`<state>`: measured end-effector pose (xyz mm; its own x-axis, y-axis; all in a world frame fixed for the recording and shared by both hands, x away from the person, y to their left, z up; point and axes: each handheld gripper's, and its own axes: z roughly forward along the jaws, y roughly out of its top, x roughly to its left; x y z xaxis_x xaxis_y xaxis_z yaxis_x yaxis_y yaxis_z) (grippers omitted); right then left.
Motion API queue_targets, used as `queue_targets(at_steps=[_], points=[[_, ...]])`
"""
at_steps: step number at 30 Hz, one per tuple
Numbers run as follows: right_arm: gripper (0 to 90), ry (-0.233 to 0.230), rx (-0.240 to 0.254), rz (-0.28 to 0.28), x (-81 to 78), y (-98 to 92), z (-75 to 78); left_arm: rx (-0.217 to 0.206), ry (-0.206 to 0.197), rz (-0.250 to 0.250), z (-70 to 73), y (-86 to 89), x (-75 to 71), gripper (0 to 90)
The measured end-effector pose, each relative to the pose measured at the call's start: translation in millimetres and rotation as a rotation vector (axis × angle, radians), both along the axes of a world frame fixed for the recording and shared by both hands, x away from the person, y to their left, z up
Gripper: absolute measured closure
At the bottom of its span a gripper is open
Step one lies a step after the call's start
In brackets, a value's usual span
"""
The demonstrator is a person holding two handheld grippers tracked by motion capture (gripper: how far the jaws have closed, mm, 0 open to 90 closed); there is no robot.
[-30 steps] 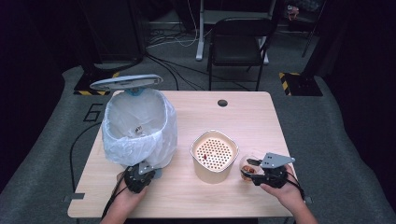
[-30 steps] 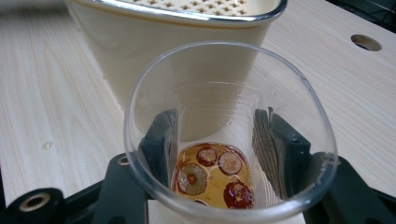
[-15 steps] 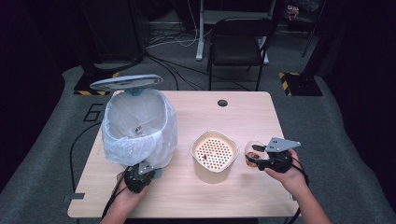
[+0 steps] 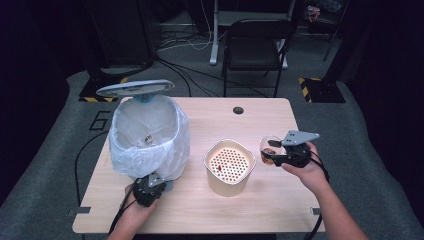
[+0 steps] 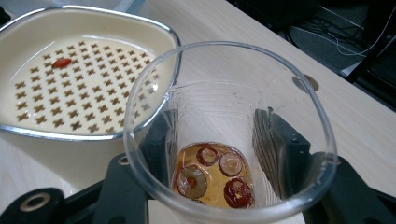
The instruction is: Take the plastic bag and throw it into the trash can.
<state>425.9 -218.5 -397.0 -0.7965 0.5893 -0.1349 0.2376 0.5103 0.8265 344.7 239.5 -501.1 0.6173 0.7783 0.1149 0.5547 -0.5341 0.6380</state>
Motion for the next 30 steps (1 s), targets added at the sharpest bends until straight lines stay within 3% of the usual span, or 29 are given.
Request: queue_targets(at_steps=[3,19,30], points=[[50.7,-0.003,0.017,0.0,8.7,3.7,4.2,0.0,0.0,0.0,0.0,0.0,0.0,90.0],[50.7,-0.045,0.002,0.075,46.8,34.1,17.5,-0.001,0.002,-0.005,0.1,0.3,0.2,90.0],[50.7,-0.038,0.004,0.102,64.4,49.0,24.0,-0.001,0.002,-0.005,0.1,0.4,0.3,90.0]])
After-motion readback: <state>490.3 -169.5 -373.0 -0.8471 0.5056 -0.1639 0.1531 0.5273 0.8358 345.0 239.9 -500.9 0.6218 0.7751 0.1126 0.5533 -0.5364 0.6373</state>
